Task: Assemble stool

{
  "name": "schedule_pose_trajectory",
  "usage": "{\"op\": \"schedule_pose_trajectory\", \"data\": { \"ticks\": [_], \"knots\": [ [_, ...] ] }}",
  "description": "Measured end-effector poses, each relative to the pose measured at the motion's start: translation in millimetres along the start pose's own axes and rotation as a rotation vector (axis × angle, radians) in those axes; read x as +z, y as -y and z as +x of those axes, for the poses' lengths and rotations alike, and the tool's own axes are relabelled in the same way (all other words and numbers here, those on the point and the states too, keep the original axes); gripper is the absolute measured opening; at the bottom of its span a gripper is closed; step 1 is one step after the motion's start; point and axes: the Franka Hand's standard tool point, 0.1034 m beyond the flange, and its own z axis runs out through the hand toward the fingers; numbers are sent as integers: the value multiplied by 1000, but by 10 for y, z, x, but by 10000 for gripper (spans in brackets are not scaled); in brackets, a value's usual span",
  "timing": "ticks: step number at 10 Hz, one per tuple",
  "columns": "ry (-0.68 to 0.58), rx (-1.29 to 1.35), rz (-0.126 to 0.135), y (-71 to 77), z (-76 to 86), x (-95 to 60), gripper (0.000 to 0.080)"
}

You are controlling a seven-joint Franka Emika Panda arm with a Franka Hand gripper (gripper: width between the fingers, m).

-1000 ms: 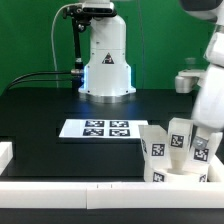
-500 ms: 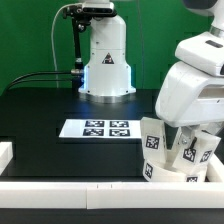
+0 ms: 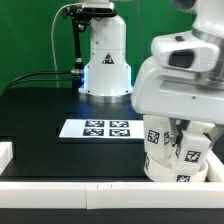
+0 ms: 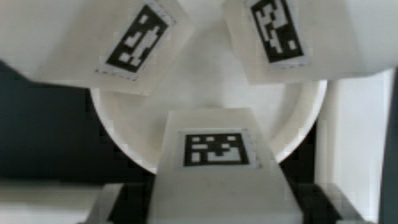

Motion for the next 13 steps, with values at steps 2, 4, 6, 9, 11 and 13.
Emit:
{"op": "schedule_pose_trajectory", "data": {
  "ticks": [2, 4, 6, 9, 11, 13],
  "knots": [
    [1, 129, 7, -23, 13, -7, 334],
    [0, 222, 7, -39, 21, -15, 334],
    [-6, 473, 15, -122, 53, -5, 334],
    [-25, 788, 38, -219, 96, -11, 334],
    [-45, 946, 91, -273, 121, -5, 334],
    [-40, 1110, 90, -310, 85, 1, 335]
  ]
}}
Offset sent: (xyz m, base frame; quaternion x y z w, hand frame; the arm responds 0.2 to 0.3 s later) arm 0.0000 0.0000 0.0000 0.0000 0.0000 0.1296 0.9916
